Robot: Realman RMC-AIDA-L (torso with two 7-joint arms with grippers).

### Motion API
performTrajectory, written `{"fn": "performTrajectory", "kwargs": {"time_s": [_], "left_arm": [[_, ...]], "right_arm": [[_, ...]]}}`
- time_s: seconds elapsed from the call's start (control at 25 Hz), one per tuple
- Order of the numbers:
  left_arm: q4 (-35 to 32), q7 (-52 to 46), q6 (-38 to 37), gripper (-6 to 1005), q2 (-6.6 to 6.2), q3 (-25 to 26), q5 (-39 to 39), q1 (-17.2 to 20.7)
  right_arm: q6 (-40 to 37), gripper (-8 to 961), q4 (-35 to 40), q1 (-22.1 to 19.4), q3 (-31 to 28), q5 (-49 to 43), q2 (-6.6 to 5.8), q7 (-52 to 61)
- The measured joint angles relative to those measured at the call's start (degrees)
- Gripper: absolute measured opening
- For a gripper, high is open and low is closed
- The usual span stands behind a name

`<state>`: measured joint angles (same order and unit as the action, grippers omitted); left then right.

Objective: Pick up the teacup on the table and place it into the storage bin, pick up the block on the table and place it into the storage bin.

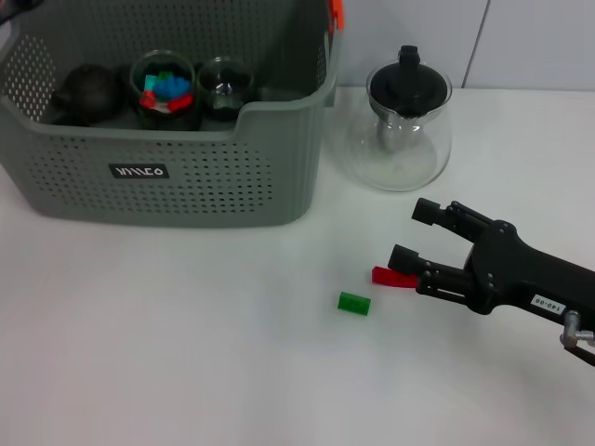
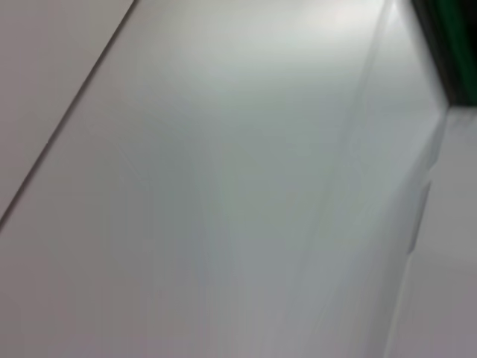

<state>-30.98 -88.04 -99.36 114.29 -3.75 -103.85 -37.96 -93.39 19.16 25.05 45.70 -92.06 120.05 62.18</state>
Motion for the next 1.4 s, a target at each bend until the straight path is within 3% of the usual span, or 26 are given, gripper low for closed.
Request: {"fn": "performTrajectory", "kwargs": {"time_s": [0.12, 0.2, 0.24, 0.28, 0.32, 0.4, 0.52, 0.64, 0.76, 1.08, 1.28, 1.4], "left_arm": [[-1.6, -2.6, 11.4, 415, -0.81, -9.3, -0.1, -2.1], [-3.8, -4.6, 19.3, 415, -0.66, -17.0, -0.1, -2.7], [-6.1, -6.4, 25.9, 415, -0.11, -23.7, -0.2, -2.9], [-7.1, -7.1, 28.3, 415, 0.19, -26.4, -0.4, -3.0], [-7.1, -7.1, 28.3, 416, 0.19, -26.4, -0.4, -3.0], [-9.9, -8.6, 35.3, 416, 1.29, -32.9, -1.8, -3.0], [-11.9, -9.4, 42.6, 416, 2.57, -38.0, -3.4, -3.2], [-12.4, -11.5, 49.4, 416, 3.48, -40.2, -4.2, -3.4], [-12.3, -13.4, 54.3, 416, 3.62, -41.8, -4.4, -3.6], [-12.7, -15.6, 56.1, 436, 3.51, -41.4, -4.0, -3.6], [-17.0, -16.5, 51.0, 501, 4.26, -40.6, 1.3, -0.3], [-18.1, -11.8, 37.4, 525, 5.15, -35.4, 15.6, 3.6]], "right_arm": [[0.0, 904, 0.0, -0.1, 0.0, 0.0, 0.01, 0.0], [0.0, 903, 0.0, -0.2, 0.0, 0.0, 0.00, 0.0], [0.0, 902, 0.0, -0.2, 0.0, 0.0, 0.03, 0.0], [0.0, 902, 0.0, -0.3, 0.0, 0.0, 0.04, 0.0], [0.0, 901, -0.1, -0.3, 0.0, 0.0, 0.07, 0.0], [0.0, 900, -0.1, -0.3, 0.0, 0.0, 0.11, 0.0], [0.0, 898, -0.1, -0.3, 0.0, 0.0, 0.10, 0.0], [0.0, 896, -0.1, -0.3, 0.0, 0.0, 0.09, 0.0], [0.0, 894, -0.1, -0.3, 0.0, 0.1, 0.09, 0.0], [0.0, 889, -0.1, -0.3, 0.0, 0.2, 0.09, 0.0], [0.1, 886, -0.1, -0.3, 0.0, 0.2, 0.10, 0.0], [0.2, 884, -0.1, -0.3, -0.1, 0.2, 0.10, 0.0]]}}
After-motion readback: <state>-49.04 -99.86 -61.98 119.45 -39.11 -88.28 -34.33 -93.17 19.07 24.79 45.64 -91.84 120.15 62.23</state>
